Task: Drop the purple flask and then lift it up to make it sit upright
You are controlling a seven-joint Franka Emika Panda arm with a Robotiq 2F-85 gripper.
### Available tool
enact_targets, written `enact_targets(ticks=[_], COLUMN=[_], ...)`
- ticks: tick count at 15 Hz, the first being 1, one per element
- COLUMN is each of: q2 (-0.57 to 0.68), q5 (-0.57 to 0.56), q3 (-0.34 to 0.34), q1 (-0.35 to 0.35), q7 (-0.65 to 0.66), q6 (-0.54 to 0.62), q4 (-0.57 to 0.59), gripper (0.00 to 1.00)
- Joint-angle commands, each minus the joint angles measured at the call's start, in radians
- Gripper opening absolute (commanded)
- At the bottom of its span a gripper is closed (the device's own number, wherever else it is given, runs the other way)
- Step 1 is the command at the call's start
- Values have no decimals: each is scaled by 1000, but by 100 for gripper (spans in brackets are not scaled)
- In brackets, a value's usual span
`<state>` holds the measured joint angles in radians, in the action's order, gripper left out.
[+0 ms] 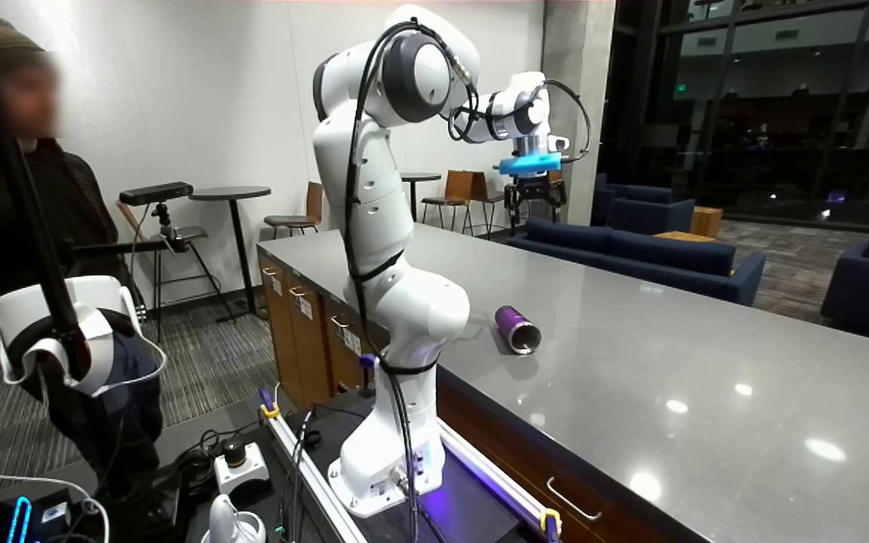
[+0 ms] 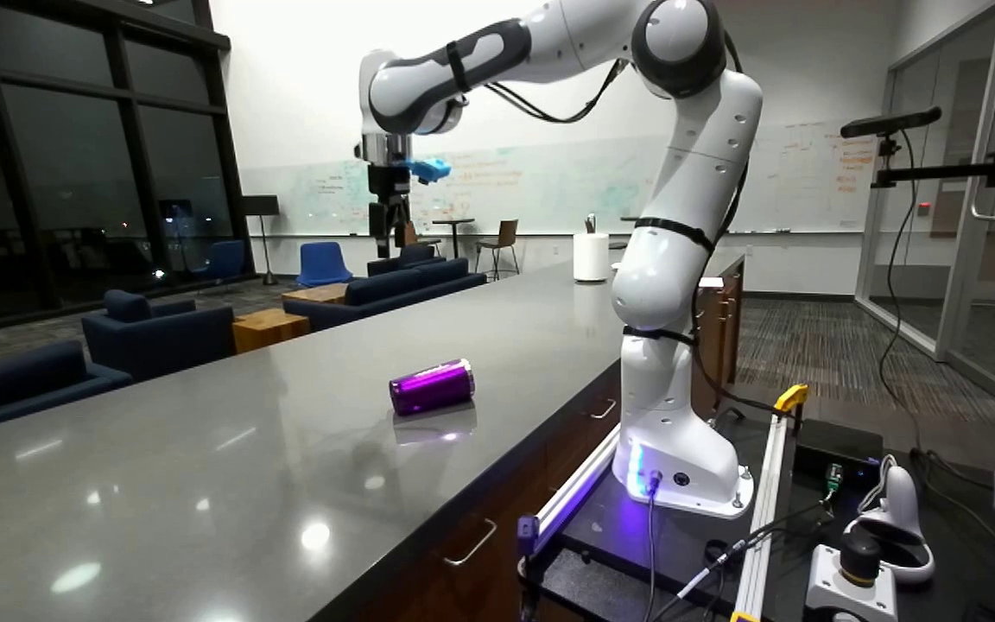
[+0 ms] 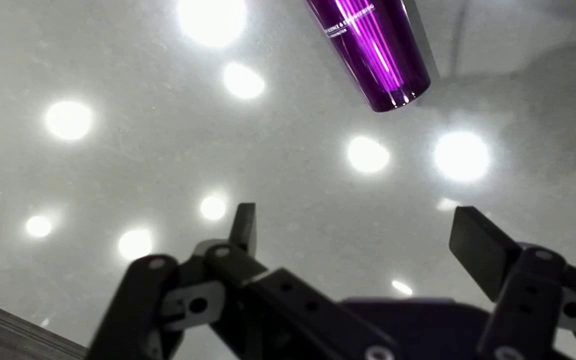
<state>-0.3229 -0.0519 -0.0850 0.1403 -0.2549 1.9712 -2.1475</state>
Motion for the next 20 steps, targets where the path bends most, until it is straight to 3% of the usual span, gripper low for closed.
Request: enact_targets(ticks=[1, 4, 5, 12, 16, 20], q2=[-14, -7, 13, 19, -31, -123], q5=[67, 184, 217, 426, 517, 501], q3=[-18, -62, -87, -168, -173, -199], q1=[32, 80, 80, 119, 114, 89], q7=[20, 73, 183, 507, 643, 825], q6=[33, 162, 193, 265, 354, 447], q4=[-18, -64, -55, -26, -138, -340], gripper=[100, 100, 100, 100, 100, 100])
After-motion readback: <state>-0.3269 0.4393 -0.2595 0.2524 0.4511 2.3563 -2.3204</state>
